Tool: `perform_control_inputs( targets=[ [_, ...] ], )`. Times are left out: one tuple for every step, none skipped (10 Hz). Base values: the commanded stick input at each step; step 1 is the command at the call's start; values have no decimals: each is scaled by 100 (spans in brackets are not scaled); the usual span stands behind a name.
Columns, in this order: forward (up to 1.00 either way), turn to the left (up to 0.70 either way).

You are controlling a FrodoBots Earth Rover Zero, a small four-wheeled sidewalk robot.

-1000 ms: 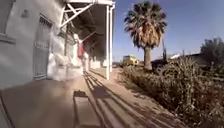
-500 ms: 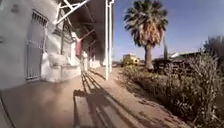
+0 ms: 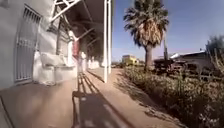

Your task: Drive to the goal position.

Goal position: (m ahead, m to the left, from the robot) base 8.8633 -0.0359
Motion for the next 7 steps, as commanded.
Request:
perform_control_inputs(
  targets=[
    [70,0],
    [70,0],
    [70,0],
    [70,0],
    [70,0],
    [70,0],
    [70,0]
  ],
)
